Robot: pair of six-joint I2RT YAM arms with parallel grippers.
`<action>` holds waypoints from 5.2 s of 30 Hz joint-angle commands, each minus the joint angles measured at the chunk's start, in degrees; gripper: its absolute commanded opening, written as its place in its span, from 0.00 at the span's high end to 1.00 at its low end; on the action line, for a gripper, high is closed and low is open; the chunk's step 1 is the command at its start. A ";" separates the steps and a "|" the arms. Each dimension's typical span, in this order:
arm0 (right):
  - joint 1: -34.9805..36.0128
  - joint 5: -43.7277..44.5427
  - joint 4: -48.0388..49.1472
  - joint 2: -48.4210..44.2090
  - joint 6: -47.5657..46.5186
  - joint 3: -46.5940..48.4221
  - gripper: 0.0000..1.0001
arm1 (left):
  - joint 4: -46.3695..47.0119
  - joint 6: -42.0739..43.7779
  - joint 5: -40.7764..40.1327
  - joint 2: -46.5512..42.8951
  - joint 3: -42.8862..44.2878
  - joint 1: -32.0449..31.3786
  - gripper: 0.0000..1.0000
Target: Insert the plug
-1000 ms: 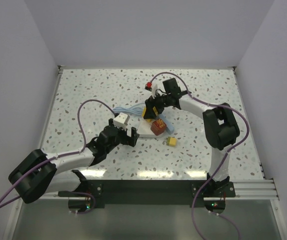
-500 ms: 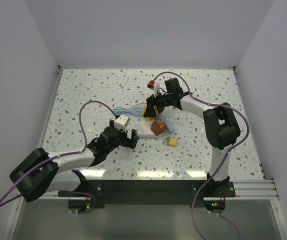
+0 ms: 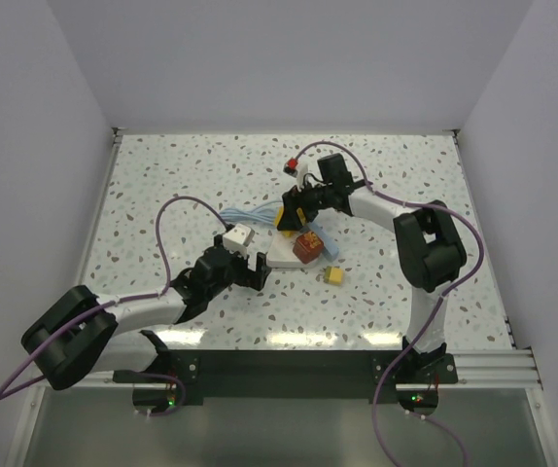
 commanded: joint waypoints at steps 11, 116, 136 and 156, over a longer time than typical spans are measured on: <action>0.56 4.25 1.54 -0.11 1.03 -2.02 1.00 | 2.68 -0.33 0.37 -0.18 -0.06 0.40 0.00; 8.48 13.48 14.63 -11.62 12.98 -17.40 0.22 | 16.57 0.11 11.53 16.87 3.37 3.30 0.43; 6.89 18.93 16.31 -9.52 12.63 -17.40 0.16 | 15.34 0.20 12.93 16.17 3.10 3.30 0.47; 5.31 18.76 19.12 -11.10 11.31 -17.49 0.13 | 15.25 -0.33 14.08 15.55 1.87 3.30 0.48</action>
